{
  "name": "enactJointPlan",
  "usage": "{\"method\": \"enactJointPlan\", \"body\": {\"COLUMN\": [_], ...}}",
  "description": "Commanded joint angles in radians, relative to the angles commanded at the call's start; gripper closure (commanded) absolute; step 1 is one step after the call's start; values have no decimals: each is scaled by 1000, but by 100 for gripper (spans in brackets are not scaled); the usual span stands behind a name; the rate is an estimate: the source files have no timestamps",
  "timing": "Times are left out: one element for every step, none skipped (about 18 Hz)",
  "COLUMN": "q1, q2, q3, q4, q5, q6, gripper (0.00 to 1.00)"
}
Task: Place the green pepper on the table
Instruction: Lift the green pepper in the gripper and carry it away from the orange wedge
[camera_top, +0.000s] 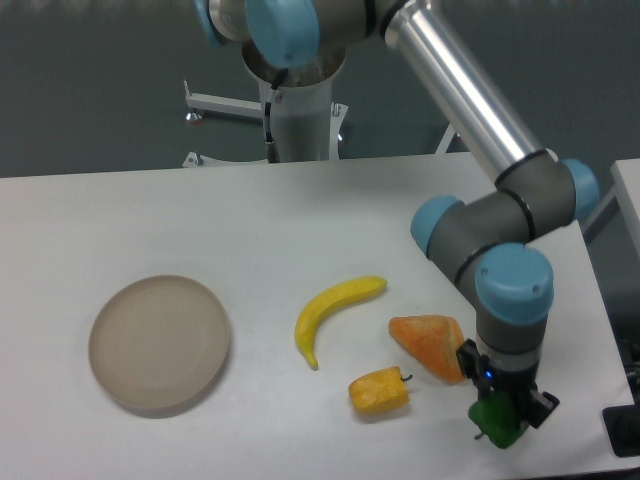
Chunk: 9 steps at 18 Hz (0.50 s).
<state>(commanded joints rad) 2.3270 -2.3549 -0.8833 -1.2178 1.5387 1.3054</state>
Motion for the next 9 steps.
{"method": "enactJointPlan", "body": {"q1": [0, 0, -2, -5, -6, -6, -5, -2, 2], "q2": [17, 37, 55, 72, 97, 123, 150, 182, 212], "q3": [-20, -44, -69, -97, -126, -159, -201, -248, -296], "q4": [-8, -12, -12, -17, -20, -20, -20, -20, -20], "q5": [-2, 0, -3, -6, -12, -18, -26, -26, -28], "q6": [2, 3, 3, 6, 29, 72, 116, 150, 179], "gripper": [63, 63, 63, 63, 63, 63, 63, 63, 63]}}
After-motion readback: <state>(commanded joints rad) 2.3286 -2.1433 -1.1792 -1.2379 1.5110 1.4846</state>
